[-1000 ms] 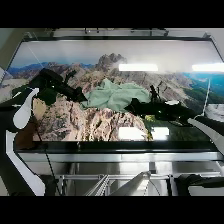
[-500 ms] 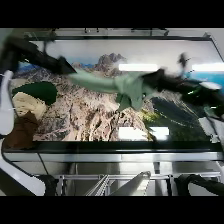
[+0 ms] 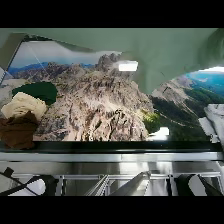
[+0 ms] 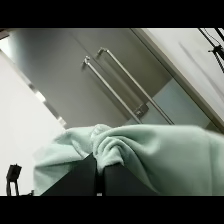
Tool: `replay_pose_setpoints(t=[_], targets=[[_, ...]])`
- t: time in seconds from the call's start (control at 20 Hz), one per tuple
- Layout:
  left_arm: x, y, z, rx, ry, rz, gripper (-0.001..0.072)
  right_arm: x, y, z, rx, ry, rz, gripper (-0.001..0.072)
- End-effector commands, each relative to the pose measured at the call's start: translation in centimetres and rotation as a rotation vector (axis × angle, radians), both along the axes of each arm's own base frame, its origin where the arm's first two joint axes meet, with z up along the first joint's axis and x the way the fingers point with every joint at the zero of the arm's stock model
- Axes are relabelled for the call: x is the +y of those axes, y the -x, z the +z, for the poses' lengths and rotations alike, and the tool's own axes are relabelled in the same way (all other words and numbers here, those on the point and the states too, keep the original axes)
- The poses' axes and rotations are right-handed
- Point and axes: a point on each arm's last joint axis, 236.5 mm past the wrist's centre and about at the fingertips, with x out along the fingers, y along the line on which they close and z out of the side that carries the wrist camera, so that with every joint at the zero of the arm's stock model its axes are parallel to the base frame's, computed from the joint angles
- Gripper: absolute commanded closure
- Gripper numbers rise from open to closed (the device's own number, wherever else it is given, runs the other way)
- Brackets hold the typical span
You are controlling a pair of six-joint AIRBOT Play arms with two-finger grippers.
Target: Fold the shirts.
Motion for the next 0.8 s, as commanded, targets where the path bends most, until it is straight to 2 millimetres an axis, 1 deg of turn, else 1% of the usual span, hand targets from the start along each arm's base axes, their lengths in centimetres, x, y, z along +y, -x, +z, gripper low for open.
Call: replay_pose_setpoints(t=[0.0, 0.05, 0.1, 0.15, 0.25, 0.35, 0.45, 0.5, 0.55, 0.6, 0.65, 0.7, 0.75], targets=[[-0.1, 2.6, 1.5, -0.048, -0.037, 0.02, 0.0689, 2.8, 1.5, -2.3, 0.078, 0.127, 0.079, 0.0693], [-0.7, 2.7, 0.5, -0.015, -0.034, -0.005, 0.0689, 3.3, 0.3, -5.2, 0.181, 0.189, 0.075, 0.0693], [-1.4, 2.7, -1.2, 0.037, -0.028, -0.041, 0.0689, 3.8, -0.7, -8.3, 0.287, 0.237, 0.085, 0.0693], [-2.2, 2.6, -3.3, 0.101, -0.016, -0.082, 0.0689, 4.7, -1.4, -11.5, 0.388, 0.272, 0.114, 0.0693], [-4.6, 2.3, -8.8, 0.266, 0.02, -0.182, 0.0689, 6.8, -2.4, -18.2, 0.554, 0.322, 0.199, 0.0693], [-7.0, 2.0, -14.8, 0.417, 0.051, -0.271, 0.0689, 8.8, -3.9, -25.2, 0.713, 0.294, 0.259, 0.0693], [-9.0, 1.8, -21.1, 0.577, 0.092, -0.325, 0.0689, 9.6, -5.8, -32.1, 0.873, 0.225, 0.254, 0.0691], [-9.7, 1.6, -24.1, 0.653, 0.114, -0.331, 0.0692, 9.3, -6.8, -35.2, 0.945, 0.2, 0.237, 0.0622], [-10.1, 1.5, -27.0, 0.725, 0.134, -0.333, 0.0679, 8.6, -7.9, -37.8, 1.0, 0.179, 0.222, 0.0369], [-10.1, 1.2, -29.6, 0.788, 0.147, -0.326, 0.0393, 7.4, -8.9, -39.6, 1.046, 0.148, 0.209, 0.0252], [-9.5, 0.9, -31.5, 0.835, 0.154, -0.317, 0.0035, 6.2, -9.7, -40.1, 1.061, 0.125, 0.211, 0.0252], [-8.7, 0.3, -32.8, 0.877, 0.171, -0.303, 0.0, 4.8, -10.3, -39.6, 1.053, 0.105, 0.225, 0.0252], [-7.5, -0.2, -33.4, 0.911, 0.193, -0.296, 0.0, 3.5, -10.6, -38.3, 1.026, 0.095, 0.236, 0.0252]])
